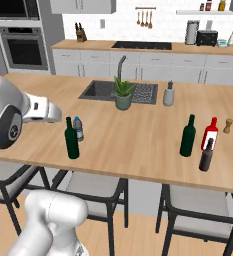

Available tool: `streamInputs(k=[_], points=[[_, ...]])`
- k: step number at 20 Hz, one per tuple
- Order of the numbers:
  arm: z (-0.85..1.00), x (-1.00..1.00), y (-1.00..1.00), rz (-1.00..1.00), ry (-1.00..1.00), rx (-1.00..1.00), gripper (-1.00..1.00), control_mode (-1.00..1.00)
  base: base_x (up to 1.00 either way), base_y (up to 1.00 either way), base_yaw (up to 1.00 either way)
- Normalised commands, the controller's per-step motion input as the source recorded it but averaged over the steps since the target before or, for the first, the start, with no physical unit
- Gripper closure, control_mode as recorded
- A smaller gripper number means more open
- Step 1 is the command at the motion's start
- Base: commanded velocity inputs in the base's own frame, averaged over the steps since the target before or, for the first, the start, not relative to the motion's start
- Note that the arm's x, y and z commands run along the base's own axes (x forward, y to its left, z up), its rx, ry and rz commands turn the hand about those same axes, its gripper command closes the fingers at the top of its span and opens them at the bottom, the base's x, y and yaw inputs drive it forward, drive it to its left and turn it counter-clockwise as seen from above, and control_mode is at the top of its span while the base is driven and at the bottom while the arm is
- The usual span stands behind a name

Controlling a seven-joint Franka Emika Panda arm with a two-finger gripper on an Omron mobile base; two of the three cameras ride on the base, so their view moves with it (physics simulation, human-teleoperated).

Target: Move the plastic bottles in the middle to the plastics group, and the glass bottles in the middle to the glass group.

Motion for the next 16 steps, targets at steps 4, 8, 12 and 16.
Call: streamInputs(k=[4,8,12,16], points=[[-0.11,0.63,0.19,0.0,0.0,0.02,-1.0,-1.0,0.0,0.0,0.0],[-0.14,0.77,0.06,0.0,0.0,0.05,-1.0,-1.0,0.0,0.0,0.0],[-0.16,0.75,0.03,0.0,0.0,0.07,-1.0,-1.0,0.0,0.0,0.0],[-0.17,0.6,0.16,0.0,0.0,0.03,-1.0,-1.0,0.0,0.0,0.0]])
